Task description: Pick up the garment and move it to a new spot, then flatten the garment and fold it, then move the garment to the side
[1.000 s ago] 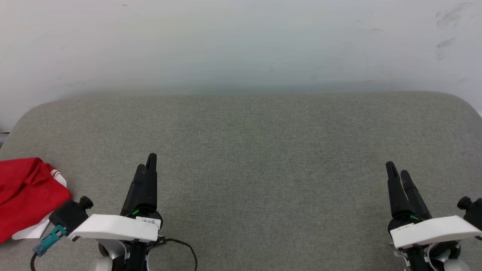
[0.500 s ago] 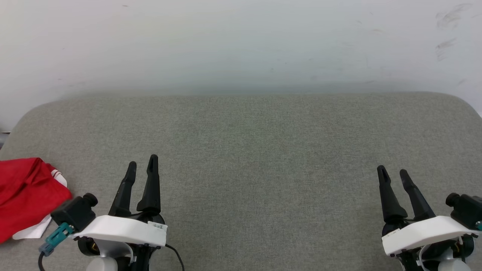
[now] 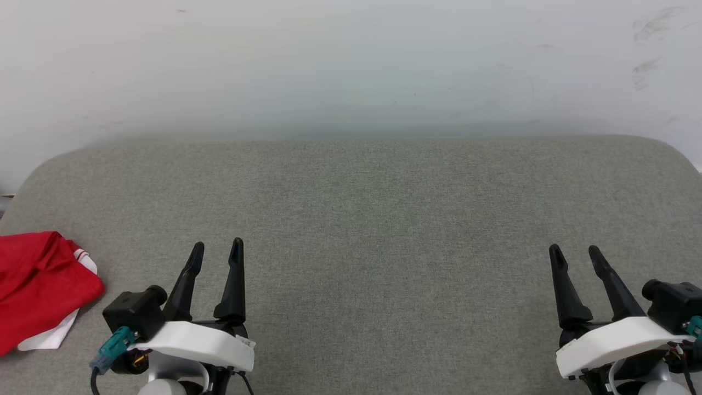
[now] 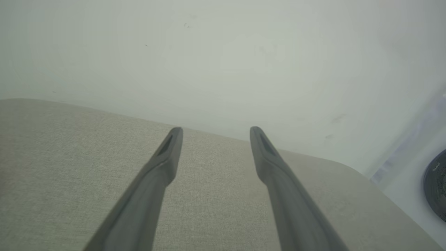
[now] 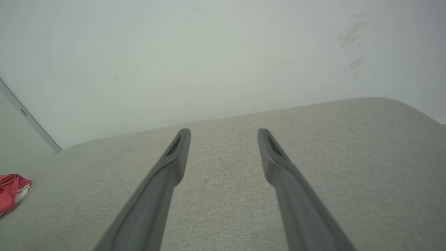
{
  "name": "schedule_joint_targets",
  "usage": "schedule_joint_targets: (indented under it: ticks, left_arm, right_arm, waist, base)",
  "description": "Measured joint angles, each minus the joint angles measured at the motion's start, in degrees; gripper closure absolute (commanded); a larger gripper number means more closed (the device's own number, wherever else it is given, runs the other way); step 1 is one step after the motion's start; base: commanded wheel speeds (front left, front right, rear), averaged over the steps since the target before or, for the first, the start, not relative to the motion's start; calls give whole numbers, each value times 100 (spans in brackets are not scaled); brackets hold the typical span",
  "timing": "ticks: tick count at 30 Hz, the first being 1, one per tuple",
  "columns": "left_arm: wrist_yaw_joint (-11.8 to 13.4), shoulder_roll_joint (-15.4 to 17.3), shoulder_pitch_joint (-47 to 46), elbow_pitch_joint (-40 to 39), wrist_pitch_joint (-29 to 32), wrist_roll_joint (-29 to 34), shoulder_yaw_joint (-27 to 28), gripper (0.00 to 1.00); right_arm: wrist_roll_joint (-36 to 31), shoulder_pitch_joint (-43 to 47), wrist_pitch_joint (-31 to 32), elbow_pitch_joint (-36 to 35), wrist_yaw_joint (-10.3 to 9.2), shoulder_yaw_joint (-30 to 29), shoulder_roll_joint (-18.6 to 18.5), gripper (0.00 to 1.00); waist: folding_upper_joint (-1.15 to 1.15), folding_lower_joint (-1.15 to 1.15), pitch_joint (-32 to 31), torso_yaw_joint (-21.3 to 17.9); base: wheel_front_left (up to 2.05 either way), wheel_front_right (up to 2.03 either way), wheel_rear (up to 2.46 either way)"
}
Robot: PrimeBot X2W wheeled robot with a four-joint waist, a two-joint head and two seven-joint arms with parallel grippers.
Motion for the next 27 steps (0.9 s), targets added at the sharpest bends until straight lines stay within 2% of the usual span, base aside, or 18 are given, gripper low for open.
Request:
schedule_joint_targets:
  ticks: [12,27]
  left_arm:
    - [51,5,2,166,-166,810,-56,0]
    - [96,7,2,336,-326,1402,-81,0]
  right_arm:
    - [-658,56,126,-162,0,-66,2,0]
    - [-1172,153,172,-297,0,-71,3,0]
  waist:
    - [0,0,-9,-8]
    - [0,0,-31,3]
  base:
    - [0,0,0]
    - [0,0,0]
